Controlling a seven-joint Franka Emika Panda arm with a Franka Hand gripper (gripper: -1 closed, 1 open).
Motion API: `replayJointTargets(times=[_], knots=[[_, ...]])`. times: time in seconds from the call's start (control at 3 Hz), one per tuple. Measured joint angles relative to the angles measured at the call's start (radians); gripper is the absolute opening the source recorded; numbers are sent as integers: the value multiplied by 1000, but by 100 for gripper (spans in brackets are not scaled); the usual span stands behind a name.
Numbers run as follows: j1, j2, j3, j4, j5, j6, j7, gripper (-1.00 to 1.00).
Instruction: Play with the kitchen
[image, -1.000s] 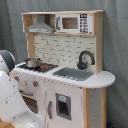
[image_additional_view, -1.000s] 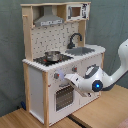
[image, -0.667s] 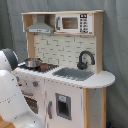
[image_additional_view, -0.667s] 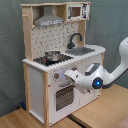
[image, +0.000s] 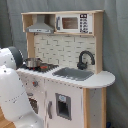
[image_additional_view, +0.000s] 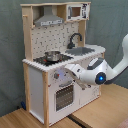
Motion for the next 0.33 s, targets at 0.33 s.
replayJointTargets(times=[0.33], knots=[[27,14,7,-14,-50,-79,-15,100]])
